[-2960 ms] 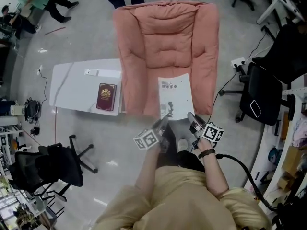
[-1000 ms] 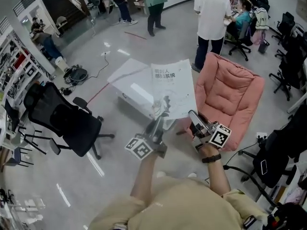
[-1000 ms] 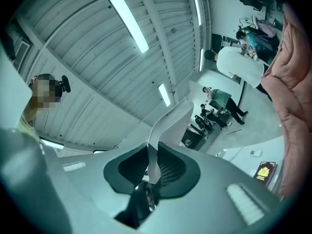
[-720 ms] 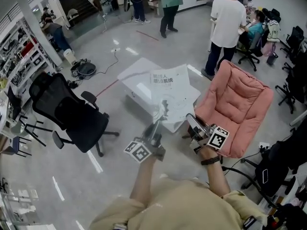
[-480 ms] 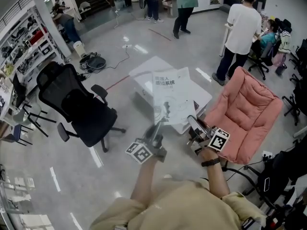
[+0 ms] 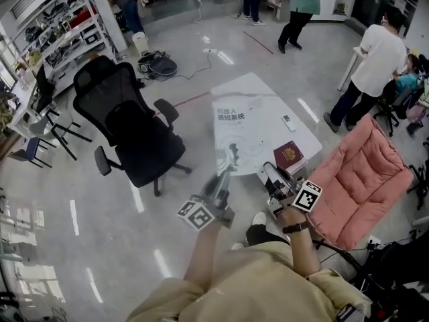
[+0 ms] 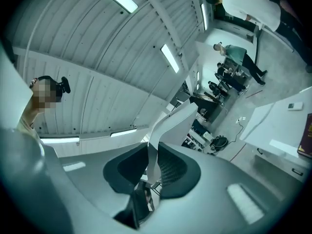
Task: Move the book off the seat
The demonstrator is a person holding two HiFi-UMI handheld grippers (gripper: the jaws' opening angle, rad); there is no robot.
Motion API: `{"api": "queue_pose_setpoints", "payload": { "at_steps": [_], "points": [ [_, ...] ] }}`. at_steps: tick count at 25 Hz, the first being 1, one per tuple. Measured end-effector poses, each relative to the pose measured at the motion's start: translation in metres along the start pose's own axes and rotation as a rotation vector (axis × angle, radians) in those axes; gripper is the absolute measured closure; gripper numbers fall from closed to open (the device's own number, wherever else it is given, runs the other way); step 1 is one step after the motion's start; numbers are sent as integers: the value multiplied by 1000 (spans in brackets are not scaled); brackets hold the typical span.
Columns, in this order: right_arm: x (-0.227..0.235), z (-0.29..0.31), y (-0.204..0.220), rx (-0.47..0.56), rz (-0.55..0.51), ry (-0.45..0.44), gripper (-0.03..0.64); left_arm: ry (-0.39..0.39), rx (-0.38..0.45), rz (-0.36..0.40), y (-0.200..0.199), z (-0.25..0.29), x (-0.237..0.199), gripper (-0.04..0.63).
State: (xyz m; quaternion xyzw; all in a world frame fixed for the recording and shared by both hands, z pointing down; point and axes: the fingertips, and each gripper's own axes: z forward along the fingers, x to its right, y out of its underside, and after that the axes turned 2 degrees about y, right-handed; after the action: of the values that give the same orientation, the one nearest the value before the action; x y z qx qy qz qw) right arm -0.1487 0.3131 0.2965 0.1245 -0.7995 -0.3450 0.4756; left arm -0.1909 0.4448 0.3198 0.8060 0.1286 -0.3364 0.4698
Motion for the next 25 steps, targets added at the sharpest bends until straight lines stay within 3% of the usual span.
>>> {"api": "queue_pose_setpoints", "payload": {
  "at_steps": [7,15,21,25],
  "points": [
    [55,100,19,-75,87,-94,558,-110,90,23,-60,6,-76,532],
    [128,189,-12,-178,149,-201,558,-227,162,85,-101,65,-143,532],
    [195,215,-62,-188,158,-189,558,-220,131,90,-100,144,-191,532],
    [244,207,-102,-166,128,-149,557,-189,93,71,-79,206,-212,532]
  ]
}}
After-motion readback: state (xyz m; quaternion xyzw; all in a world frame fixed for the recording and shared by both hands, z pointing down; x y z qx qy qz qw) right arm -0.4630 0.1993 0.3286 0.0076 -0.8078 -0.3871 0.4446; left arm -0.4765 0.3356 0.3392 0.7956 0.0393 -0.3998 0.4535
